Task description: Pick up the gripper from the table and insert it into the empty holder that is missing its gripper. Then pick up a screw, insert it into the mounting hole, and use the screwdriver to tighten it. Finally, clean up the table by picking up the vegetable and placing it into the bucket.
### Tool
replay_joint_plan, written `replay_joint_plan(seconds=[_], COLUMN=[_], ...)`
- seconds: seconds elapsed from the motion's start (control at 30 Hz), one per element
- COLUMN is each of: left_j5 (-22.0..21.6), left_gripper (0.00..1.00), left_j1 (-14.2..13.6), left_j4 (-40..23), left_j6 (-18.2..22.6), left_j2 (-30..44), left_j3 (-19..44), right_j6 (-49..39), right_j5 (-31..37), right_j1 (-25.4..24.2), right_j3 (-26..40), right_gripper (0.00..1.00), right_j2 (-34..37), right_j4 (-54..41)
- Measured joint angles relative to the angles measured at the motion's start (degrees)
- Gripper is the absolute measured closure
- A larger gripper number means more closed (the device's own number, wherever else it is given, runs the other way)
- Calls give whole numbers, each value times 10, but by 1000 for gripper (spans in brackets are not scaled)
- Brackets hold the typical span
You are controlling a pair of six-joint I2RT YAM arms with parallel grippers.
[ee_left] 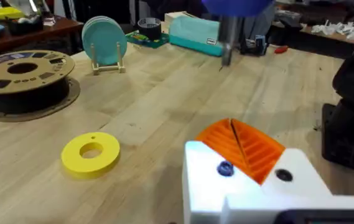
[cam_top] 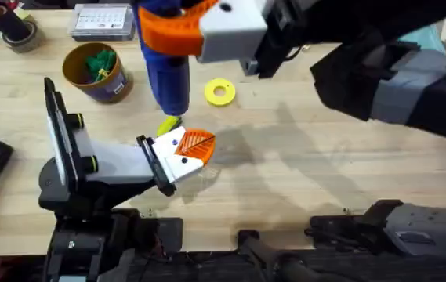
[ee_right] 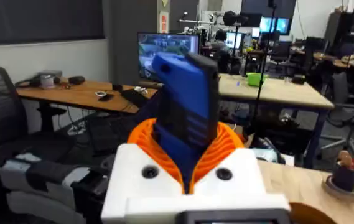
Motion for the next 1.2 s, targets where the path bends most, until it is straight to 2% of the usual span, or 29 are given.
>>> replay_joint_plan(seconds=[0.17,0.53,1.2], left_j5=[0,0,0], left_gripper=[994,994,994], left_j1=[0,0,0], left_j4=[0,0,0], left_j6=[0,0,0], left_j2=[0,0,0], left_j3=[0,0,0], right_j6=[-2,-8,-33], right_j5=[-3,-8,-14], right_j1=[0,26,37], right_j3=[-34,-50,-50], right_gripper=[979,979,979], right_j2=[0,0,20], right_j4=[65,66,62])
